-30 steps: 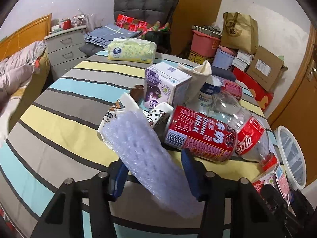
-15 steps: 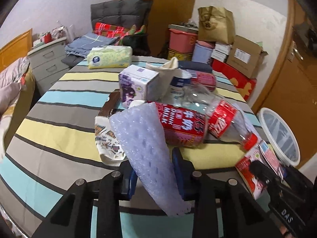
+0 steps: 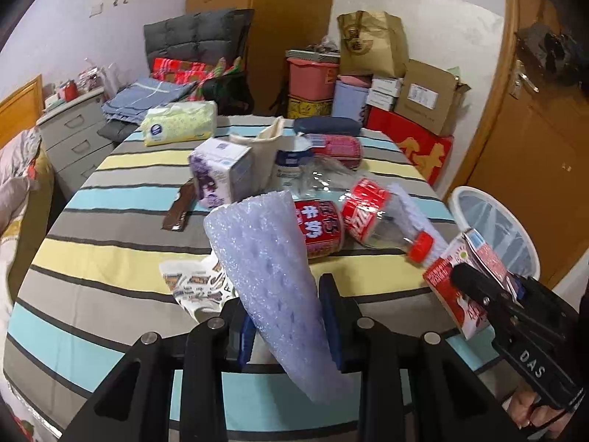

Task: Collect trash
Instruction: 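Carry the carton and foam net over the white trash bin with both tools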

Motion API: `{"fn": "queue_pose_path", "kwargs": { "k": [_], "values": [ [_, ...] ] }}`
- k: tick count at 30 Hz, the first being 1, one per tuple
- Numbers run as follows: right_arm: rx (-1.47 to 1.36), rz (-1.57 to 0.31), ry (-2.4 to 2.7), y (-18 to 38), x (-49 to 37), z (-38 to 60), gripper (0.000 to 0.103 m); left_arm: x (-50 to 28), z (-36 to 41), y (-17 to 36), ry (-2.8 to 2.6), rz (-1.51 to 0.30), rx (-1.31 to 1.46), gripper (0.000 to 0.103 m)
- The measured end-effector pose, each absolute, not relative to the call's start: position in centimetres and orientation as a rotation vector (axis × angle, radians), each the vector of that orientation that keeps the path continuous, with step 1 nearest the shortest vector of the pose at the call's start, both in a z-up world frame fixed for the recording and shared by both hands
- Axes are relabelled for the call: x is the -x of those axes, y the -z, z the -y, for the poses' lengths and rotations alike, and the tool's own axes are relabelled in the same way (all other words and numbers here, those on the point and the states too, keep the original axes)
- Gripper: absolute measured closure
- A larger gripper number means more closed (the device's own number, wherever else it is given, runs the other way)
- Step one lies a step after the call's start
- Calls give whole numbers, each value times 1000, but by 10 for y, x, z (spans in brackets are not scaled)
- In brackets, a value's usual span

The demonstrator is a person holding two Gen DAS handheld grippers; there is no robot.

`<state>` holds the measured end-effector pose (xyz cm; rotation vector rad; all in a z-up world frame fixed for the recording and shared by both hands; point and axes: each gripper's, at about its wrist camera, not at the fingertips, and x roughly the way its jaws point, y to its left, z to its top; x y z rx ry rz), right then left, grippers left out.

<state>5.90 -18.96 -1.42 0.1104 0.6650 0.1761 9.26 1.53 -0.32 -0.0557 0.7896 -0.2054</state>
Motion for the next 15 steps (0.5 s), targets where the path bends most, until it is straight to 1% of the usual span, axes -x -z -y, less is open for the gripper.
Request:
{"fn": "queue_pose_path", "kwargs": {
  "k": [6,15],
  "values": [
    [-124,-648,-162,9,-54,197,64,-77,-17,1,255,-809,70,71],
    [-143,-649,-171,14,-47,201,64,-45,-37,19,263,-846,101,71]
  ]
}}
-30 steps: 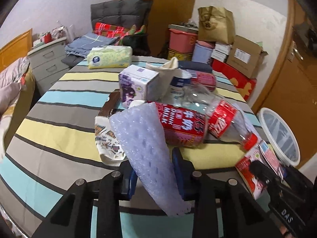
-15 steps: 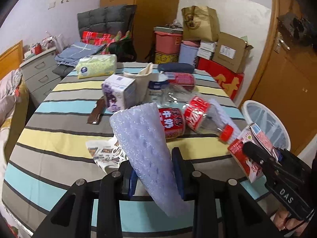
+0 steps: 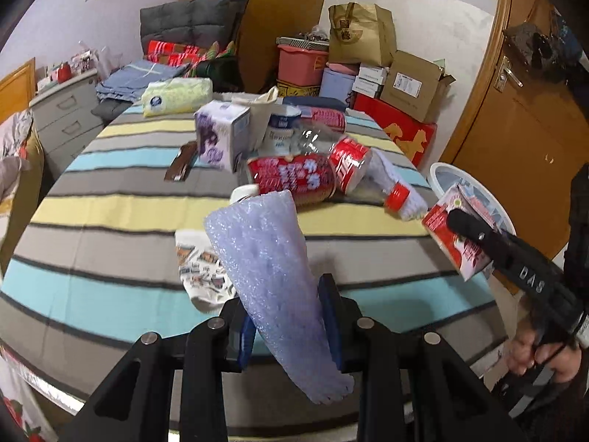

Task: Collect trash
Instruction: 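Carry the carton and foam net over the white trash bin with both tools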

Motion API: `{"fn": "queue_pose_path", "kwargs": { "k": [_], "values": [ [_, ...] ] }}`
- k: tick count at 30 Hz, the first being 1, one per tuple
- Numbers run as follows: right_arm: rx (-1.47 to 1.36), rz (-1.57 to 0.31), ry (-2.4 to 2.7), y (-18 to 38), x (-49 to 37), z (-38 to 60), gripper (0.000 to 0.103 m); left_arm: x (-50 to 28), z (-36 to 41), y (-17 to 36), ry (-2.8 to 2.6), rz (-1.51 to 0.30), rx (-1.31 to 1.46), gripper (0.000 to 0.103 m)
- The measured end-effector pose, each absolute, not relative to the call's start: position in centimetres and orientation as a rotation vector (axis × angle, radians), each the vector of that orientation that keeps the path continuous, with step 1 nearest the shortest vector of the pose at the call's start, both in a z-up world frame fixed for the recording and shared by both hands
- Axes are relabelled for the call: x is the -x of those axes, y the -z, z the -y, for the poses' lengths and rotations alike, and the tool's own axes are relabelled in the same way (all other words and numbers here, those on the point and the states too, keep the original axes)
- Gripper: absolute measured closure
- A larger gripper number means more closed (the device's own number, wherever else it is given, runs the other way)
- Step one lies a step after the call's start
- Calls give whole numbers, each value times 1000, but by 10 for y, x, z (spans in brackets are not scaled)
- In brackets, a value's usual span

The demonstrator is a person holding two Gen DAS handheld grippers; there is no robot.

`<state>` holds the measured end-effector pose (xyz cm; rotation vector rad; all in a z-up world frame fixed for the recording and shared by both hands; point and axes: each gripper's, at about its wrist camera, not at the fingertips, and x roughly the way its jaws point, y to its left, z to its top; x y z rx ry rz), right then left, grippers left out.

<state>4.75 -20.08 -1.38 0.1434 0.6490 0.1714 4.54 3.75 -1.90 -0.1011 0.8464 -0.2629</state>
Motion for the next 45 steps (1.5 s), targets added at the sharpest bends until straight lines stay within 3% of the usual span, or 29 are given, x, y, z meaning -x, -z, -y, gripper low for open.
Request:
{"fn": "queue_pose_path", "kwargs": {
  "k": [20,30,45],
  "values": [
    [-156,-661,-183,21,-43,201,64,-14,-55,33,171,-864,84,71],
    [-165,-627,-153,13,-38,214,64,-15,-13,1,283,-797,2,75],
    [-175,-552,9,-15,-37,278,64,-77,99,-47,536,-709,-73,75]
  ]
}}
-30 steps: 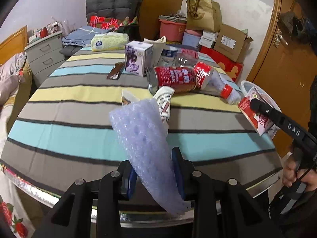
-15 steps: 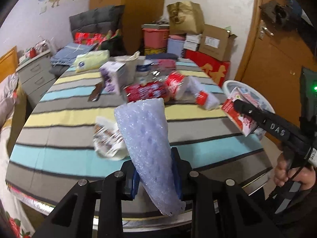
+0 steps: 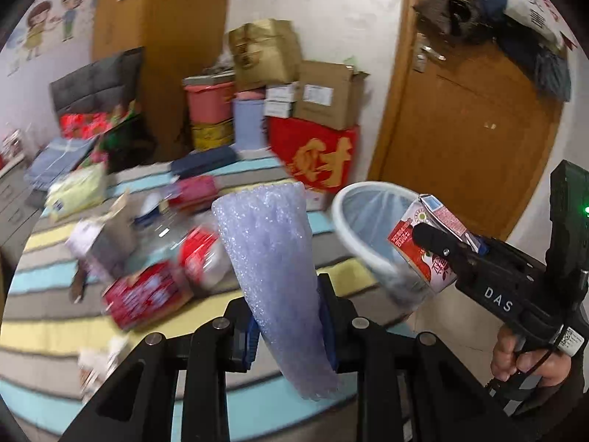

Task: Collect trash
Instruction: 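Carry the carton and foam net over the white trash bin with both tools, then open both tools to drop the carton and foam net into the bin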

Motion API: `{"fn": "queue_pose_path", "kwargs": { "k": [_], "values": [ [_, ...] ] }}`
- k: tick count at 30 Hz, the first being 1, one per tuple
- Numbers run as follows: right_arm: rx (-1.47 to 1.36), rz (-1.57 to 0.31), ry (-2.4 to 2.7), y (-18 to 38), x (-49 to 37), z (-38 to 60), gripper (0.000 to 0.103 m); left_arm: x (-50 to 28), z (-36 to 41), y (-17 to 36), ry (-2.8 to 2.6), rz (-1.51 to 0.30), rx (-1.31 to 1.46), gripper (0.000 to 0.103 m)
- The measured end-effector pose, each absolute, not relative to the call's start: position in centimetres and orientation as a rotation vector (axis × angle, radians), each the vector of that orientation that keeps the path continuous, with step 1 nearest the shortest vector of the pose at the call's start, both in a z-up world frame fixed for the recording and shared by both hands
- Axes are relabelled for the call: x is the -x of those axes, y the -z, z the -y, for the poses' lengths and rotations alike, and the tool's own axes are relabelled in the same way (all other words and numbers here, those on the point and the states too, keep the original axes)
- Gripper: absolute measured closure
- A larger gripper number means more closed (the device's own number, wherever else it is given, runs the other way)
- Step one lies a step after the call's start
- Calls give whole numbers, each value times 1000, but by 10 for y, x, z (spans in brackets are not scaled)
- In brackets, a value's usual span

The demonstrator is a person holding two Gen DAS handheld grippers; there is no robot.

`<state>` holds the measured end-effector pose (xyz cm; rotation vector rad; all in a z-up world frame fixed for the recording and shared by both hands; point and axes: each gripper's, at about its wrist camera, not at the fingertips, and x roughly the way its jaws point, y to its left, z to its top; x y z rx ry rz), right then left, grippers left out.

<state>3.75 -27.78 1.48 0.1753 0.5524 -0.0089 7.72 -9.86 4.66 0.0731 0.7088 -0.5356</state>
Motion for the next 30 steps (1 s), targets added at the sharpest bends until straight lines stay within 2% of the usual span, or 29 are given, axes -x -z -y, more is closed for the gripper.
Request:
{"fn": "queue_pose_path", "kwargs": {
  "k": [15,30],
  "values": [
    [-189,-574,167,-12,-54,342,64,-137,220,-46,739,-736,-119,74],
    [-201,-694,213,20,-75,385,64,-180,290,0,753,-817,-193,74]
  ]
}}
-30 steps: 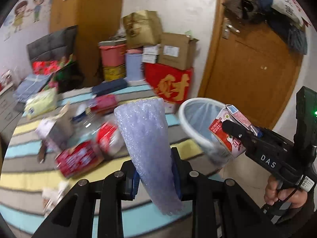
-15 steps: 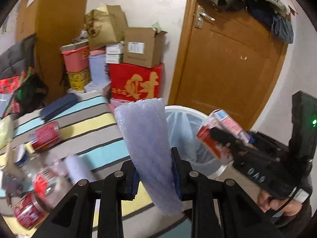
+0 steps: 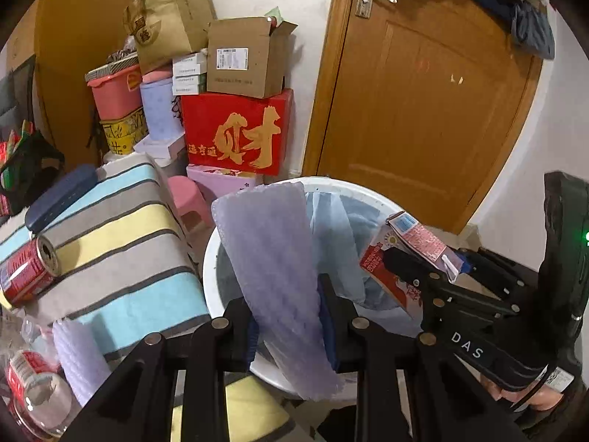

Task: Collect trash
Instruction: 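Open both tools to drop the carton and foam net into the bin, then move both open tools back toward the items on the table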

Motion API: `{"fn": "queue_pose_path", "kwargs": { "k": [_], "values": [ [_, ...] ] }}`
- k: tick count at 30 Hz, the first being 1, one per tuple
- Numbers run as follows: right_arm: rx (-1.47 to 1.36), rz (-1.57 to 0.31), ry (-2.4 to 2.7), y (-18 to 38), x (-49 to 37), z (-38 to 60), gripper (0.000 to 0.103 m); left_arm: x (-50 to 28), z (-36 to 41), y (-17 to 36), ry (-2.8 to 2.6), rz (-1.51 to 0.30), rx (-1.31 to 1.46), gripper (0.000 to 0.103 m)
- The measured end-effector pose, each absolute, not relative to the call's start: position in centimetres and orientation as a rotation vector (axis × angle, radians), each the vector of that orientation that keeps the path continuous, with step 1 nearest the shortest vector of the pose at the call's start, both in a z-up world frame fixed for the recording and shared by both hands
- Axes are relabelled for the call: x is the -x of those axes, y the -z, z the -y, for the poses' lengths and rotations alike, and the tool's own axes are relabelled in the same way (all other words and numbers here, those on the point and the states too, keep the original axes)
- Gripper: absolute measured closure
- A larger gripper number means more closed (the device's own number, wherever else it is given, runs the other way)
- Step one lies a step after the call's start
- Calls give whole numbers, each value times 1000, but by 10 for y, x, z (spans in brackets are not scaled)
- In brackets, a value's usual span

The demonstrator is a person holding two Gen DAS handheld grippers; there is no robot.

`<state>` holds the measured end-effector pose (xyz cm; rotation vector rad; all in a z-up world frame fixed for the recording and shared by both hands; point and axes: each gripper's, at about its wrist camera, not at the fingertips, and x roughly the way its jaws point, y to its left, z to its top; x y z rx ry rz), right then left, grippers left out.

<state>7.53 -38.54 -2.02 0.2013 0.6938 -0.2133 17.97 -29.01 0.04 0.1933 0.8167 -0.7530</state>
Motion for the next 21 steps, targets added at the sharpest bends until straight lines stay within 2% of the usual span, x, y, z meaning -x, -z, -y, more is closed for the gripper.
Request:
{"fn": "queue_pose_path", "kwargs": {
  "k": [2,4,6,7,8,21],
  "values": [
    [-201,-713,212,23,-78,388,64,-181,293,3,756,-828,-195,72],
    [-216,-719,197,25,-79,392,64,-182,293,5,740,-830,-194,58],
    [-210,-710,212,25,-78,393,56,-182,291,4,733,-825,-183,48],
    [-200,-702,230,24,-76,393,42,-183,291,4,735,-824,-177,47],
    [-203,-698,236,23,-77,395,37,-183,290,3,734,-826,-174,47],
    [-225,-644,251,10,-68,389,37,-166,256,-23,694,-773,-120,44]
  ]
}}
